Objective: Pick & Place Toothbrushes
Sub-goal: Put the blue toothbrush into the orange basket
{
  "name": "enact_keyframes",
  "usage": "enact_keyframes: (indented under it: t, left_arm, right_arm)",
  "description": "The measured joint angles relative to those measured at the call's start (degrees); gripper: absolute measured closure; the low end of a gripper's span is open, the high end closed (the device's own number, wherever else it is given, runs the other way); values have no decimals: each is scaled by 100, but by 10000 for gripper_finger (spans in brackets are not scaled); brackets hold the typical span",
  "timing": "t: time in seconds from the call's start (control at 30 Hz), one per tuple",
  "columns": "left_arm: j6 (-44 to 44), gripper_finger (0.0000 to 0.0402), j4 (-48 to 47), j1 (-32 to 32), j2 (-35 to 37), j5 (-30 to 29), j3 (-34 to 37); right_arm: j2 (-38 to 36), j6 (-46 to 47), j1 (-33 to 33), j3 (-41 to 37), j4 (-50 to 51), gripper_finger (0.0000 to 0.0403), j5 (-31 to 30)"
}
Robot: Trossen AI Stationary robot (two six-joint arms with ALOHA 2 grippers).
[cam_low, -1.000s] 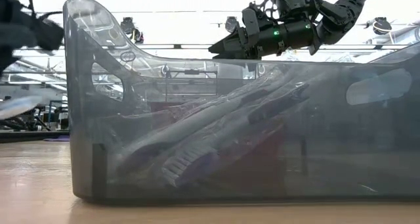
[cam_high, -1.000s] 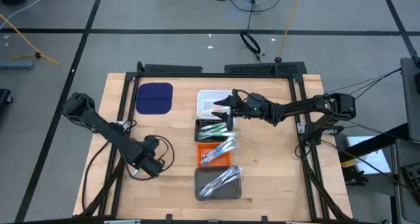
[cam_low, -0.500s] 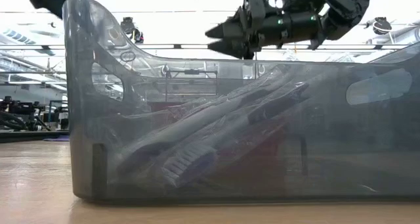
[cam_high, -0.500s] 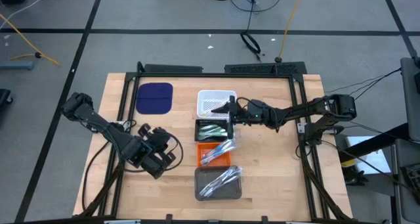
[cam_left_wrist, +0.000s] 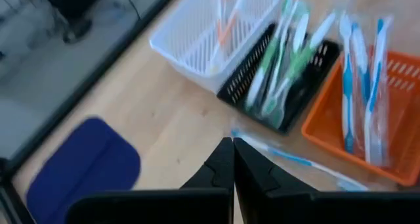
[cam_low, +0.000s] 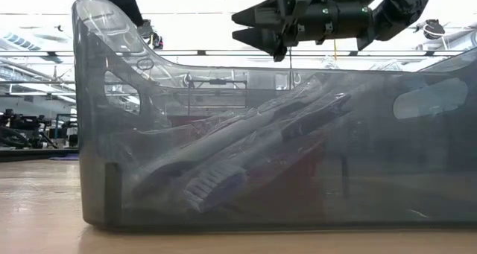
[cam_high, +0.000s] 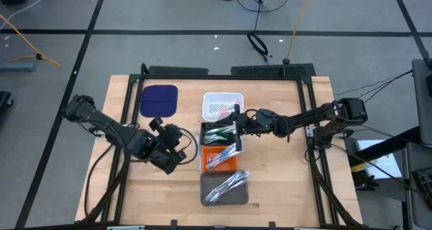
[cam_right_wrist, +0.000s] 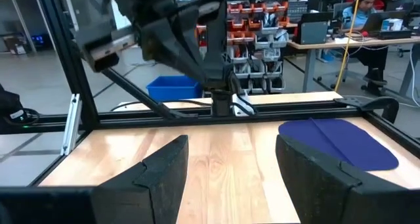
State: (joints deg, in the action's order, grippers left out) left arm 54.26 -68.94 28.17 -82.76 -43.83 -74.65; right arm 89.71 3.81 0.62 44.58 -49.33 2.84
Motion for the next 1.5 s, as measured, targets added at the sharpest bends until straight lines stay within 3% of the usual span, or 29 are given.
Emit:
enact_keyframes:
  t: [0.13, 0.27, 0.43, 0.67, 0.83, 1.1, 1.5]
  left_arm:
    - [236, 401, 195, -92, 0, 365, 206]
    - [-112, 397, 826, -231, -2, 677, 705]
    - [172, 379, 1955, -624, -2, 1106, 1476]
    - [-183, 329, 4054, -1243, -2, 2429, 2522]
    - [127, 289, 4965, -1521, -2, 2867, 2879]
    - [768, 258, 5109, -1664, -168, 2970, 3014]
    - [943, 256, 5841, -1755, -1164, 3533, 3019]
  right_arm:
    - [0, -2, 2, 0, 70, 181, -3]
    - [0, -22, 2, 0, 119, 181, -3]
    - [0, -22, 2, 0, 158, 181, -3]
    - [0, -22, 2, 0, 166, 181, -3]
    - [0, -22, 2, 0, 168, 181, -3]
    - [-2, -22, 2, 0, 246, 181, -3]
    - [-4, -23, 4, 0, 271, 181, -3]
